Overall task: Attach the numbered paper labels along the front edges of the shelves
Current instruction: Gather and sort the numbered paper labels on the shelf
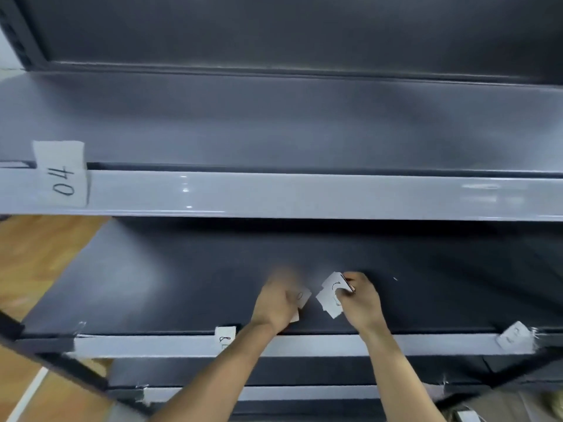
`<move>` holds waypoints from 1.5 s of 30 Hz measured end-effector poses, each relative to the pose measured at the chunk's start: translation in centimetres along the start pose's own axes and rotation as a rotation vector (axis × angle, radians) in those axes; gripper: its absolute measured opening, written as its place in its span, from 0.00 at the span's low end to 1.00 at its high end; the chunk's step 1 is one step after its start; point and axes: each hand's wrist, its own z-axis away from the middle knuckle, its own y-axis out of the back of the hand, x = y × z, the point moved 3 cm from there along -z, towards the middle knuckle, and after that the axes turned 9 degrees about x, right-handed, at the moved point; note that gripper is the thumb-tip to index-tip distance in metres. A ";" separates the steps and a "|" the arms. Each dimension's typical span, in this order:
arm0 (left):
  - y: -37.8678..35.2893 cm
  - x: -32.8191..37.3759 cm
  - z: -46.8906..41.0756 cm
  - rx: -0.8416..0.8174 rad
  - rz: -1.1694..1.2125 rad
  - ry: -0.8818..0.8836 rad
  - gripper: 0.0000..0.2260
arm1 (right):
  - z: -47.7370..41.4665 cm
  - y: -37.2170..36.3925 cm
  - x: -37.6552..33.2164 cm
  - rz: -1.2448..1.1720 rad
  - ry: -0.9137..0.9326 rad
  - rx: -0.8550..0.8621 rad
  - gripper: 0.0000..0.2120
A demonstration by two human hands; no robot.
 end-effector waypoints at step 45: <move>-5.2 4.4 0.3 0.192 0.312 -0.056 0.11 | -6.3 7.1 6.6 0.073 0.150 0.540 0.12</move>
